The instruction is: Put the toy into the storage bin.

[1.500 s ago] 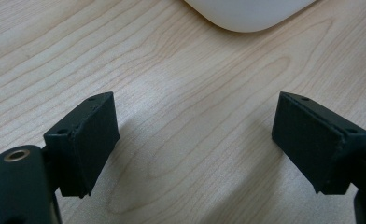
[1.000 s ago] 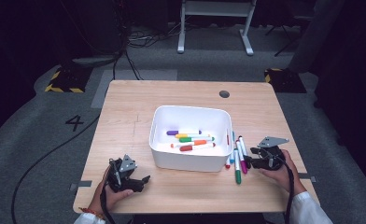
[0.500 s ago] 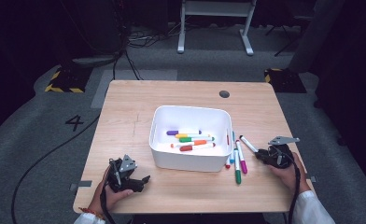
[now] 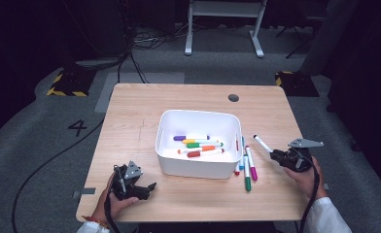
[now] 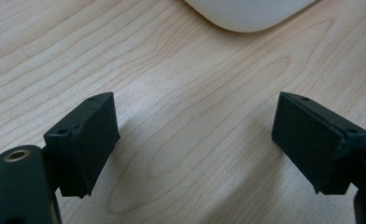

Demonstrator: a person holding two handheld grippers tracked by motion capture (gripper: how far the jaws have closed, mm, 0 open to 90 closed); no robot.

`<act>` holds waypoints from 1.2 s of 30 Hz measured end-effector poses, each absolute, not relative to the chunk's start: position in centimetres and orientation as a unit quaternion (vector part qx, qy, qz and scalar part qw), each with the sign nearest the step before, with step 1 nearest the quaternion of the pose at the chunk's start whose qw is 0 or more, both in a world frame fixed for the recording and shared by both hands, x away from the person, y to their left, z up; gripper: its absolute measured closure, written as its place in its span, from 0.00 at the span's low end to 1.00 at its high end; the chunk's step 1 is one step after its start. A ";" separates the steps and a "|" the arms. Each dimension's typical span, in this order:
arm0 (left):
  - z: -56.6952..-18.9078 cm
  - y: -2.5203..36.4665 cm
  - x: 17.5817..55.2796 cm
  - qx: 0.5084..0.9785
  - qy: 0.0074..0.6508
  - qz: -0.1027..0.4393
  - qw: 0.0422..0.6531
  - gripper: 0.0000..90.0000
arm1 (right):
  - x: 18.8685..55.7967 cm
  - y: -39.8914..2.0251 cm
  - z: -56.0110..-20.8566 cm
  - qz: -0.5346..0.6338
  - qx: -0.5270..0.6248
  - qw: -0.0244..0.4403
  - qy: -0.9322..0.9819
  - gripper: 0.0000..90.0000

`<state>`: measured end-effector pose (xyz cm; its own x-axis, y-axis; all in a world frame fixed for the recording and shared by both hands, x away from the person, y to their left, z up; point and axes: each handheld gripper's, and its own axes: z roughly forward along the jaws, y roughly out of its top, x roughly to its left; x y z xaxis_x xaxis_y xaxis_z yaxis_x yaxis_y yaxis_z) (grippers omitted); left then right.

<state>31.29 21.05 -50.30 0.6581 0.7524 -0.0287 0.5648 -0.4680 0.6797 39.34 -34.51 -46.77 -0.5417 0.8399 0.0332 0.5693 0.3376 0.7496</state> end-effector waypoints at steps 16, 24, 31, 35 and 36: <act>-50.3 21.1 31.3 0.846 0.389 0.139 0.338 0.16 | 38.1 -33.5 -39.8 0.449 0.388 0.218 0.775 0.82; -50.3 21.0 31.3 0.845 0.390 0.139 0.338 0.16 | 38.4 -31.2 -36.9 0.473 0.349 0.220 0.779 0.82; -50.3 21.0 31.3 0.845 0.390 0.139 0.339 0.16 | 38.9 -28.0 -35.1 0.483 0.307 0.211 0.792 0.82; -50.3 21.0 31.3 0.845 0.390 0.139 0.339 0.16 | 39.2 -26.5 -34.4 0.485 0.293 0.205 0.798 0.82; -50.3 21.0 31.3 0.845 0.390 0.139 0.339 0.16 | 39.2 -26.5 -34.4 0.485 0.293 0.205 0.798 0.82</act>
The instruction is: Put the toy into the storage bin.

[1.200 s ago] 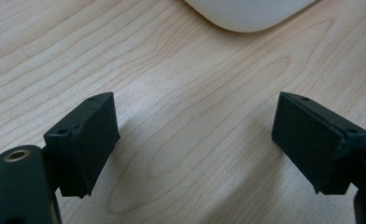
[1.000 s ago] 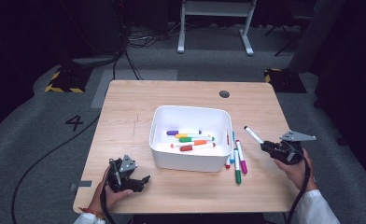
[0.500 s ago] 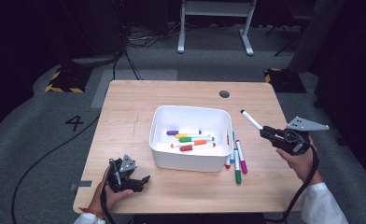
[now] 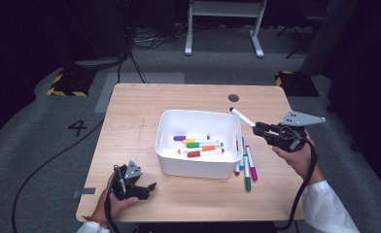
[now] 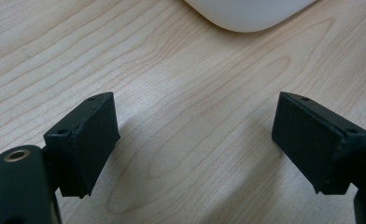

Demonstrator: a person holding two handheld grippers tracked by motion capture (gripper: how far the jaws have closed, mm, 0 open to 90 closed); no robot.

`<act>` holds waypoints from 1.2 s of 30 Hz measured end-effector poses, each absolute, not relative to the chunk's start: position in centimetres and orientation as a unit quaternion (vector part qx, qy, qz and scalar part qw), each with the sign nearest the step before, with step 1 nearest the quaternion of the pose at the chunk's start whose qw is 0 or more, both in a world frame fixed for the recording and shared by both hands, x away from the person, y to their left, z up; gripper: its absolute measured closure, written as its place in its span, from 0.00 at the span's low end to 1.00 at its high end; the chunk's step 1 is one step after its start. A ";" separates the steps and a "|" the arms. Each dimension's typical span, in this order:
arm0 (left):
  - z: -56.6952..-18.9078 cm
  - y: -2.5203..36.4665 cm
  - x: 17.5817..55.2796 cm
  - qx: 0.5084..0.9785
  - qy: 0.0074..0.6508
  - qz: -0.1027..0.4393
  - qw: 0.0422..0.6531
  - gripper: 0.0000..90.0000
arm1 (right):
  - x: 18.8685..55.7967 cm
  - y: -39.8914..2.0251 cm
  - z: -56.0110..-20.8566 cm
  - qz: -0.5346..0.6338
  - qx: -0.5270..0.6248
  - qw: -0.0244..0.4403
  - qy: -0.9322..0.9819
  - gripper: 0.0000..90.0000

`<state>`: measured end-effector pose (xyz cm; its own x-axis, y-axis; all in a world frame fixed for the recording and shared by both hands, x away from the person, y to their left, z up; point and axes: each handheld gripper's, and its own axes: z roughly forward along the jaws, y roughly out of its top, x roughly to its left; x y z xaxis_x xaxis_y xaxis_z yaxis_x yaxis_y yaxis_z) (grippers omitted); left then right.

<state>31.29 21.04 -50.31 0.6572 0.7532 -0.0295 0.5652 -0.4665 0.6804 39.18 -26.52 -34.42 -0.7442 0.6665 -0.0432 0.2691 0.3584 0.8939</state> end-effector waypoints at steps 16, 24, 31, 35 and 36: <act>-50.3 21.0 31.3 0.845 0.390 0.139 0.338 0.16 | 39.9 -19.7 -34.2 0.456 0.218 0.163 0.847 0.82; -50.3 21.1 31.3 0.845 0.390 0.141 0.337 0.16 | 40.5 -17.0 -35.1 0.430 0.183 0.125 0.875 0.82; -50.3 21.1 31.3 0.846 0.389 0.142 0.337 0.16 | 40.9 -14.8 -36.5 0.380 0.153 0.097 0.907 0.82; -50.3 21.1 31.3 0.846 0.389 0.141 0.337 0.16 | 40.8 -14.3 -37.1 0.361 0.140 0.089 0.918 0.82; -50.3 21.1 31.3 0.846 0.389 0.141 0.337 0.16 | 40.8 -14.1 -37.3 0.355 0.136 0.085 0.921 0.82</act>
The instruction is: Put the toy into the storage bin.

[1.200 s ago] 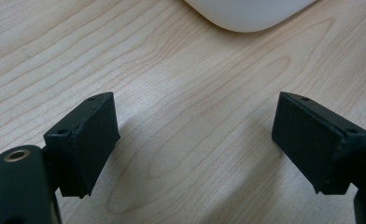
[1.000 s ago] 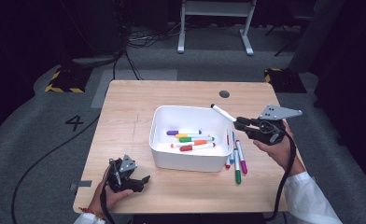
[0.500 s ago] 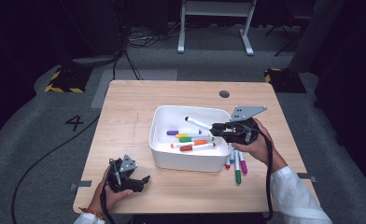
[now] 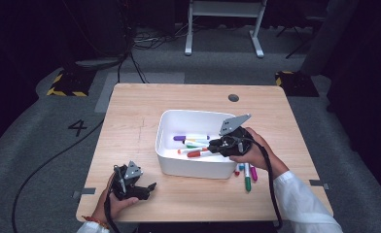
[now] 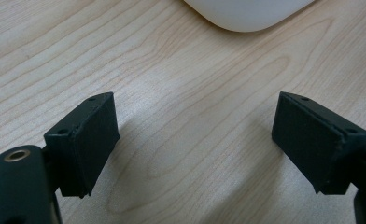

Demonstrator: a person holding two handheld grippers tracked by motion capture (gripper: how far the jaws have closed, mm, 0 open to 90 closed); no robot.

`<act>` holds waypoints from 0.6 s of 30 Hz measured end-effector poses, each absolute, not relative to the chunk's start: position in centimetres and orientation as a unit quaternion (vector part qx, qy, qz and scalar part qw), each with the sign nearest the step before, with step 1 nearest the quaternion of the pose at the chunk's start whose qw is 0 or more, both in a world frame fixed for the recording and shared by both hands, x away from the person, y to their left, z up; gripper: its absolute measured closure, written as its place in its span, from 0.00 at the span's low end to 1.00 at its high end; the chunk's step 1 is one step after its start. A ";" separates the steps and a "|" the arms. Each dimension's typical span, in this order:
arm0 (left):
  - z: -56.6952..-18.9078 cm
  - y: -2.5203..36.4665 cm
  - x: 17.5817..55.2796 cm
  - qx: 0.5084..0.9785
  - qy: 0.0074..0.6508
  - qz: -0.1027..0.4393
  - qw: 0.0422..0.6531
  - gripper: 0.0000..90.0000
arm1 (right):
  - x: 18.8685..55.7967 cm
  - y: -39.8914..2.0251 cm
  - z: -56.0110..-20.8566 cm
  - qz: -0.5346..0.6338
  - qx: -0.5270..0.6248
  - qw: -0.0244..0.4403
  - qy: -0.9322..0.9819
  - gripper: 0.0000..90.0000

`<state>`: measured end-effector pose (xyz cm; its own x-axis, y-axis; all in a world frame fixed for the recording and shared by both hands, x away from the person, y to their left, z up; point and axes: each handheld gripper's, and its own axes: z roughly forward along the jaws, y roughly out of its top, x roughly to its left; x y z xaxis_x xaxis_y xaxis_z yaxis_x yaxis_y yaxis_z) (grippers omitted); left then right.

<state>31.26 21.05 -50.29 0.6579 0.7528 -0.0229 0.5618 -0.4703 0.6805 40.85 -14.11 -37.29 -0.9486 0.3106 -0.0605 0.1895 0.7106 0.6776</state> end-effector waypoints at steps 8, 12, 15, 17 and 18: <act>-50.3 21.1 31.3 0.846 0.389 0.141 0.337 0.16 | 40.9 -13.6 -37.8 0.334 0.127 0.065 0.932 0.82; -50.3 21.0 31.3 0.846 0.389 0.141 0.337 0.16 | 40.8 -13.5 -37.8 0.323 0.114 0.054 0.938 0.82; -50.3 21.0 31.3 0.846 0.389 0.141 0.337 0.16 | 40.6 -13.4 -37.9 0.319 0.110 0.046 0.940 0.82; -50.3 21.1 31.3 0.846 0.389 0.141 0.337 0.16 | 40.6 -13.4 -37.9 0.319 0.112 0.045 0.940 0.80; -50.3 21.1 31.3 0.846 0.389 0.141 0.337 0.16 | 40.6 -13.4 -37.9 0.319 0.112 0.045 0.940 0.80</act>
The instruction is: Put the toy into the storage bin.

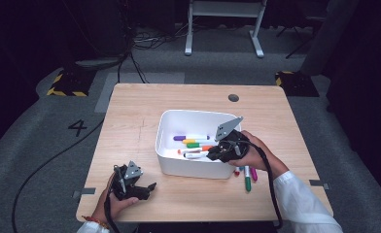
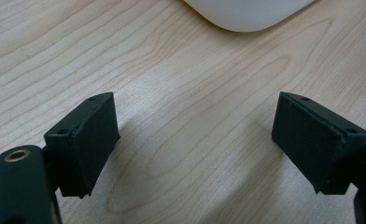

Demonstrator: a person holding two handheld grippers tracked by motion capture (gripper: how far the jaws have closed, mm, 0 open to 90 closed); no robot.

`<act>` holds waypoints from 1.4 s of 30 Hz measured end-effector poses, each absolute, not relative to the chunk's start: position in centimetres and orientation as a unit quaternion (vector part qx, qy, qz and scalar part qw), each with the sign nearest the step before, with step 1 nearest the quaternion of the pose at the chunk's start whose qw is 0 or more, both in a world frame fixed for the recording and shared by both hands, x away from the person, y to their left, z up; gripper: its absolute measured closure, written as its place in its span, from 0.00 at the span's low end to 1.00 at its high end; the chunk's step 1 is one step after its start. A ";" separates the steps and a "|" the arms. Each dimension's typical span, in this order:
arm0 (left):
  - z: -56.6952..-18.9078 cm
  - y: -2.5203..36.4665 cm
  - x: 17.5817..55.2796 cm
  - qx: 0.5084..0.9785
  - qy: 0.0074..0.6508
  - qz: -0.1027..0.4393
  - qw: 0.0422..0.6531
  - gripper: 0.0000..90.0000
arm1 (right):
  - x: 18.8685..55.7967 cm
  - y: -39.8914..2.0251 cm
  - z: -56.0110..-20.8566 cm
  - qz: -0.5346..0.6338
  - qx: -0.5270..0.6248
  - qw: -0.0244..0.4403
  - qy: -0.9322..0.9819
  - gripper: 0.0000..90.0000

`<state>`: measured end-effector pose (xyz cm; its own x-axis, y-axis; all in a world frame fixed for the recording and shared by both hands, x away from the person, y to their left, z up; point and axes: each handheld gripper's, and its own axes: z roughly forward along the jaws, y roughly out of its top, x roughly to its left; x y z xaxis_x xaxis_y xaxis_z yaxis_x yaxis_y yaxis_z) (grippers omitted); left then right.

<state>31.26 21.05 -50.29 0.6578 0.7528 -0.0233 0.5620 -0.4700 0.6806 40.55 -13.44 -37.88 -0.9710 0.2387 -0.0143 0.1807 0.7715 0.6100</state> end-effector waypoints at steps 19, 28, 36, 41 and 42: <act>-50.3 21.1 31.3 0.846 0.389 0.141 0.337 0.16 | 39.0 -19.1 -34.0 0.396 0.217 0.158 0.878 0.51; -50.3 21.0 31.3 0.846 0.389 0.142 0.337 0.16 | 37.1 -23.3 -33.9 0.402 0.252 0.207 0.855 0.40; -50.3 21.0 31.2 0.844 0.392 0.142 0.337 0.16 | 36.1 -25.7 -36.3 0.379 0.262 0.228 0.858 0.39; -50.3 21.0 31.2 0.844 0.392 0.142 0.337 0.16 | 35.8 -26.5 -38.8 0.357 0.277 0.230 0.862 0.38; -50.3 21.0 31.2 0.844 0.392 0.142 0.337 0.16 | 35.8 -26.6 -39.9 0.348 0.279 0.225 0.867 0.37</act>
<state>31.23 21.03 -50.29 0.6532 0.7568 -0.0249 0.5657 -0.4659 0.6804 35.76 -26.59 -39.91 -0.7433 0.6397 -0.1957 0.3272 0.6028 0.7277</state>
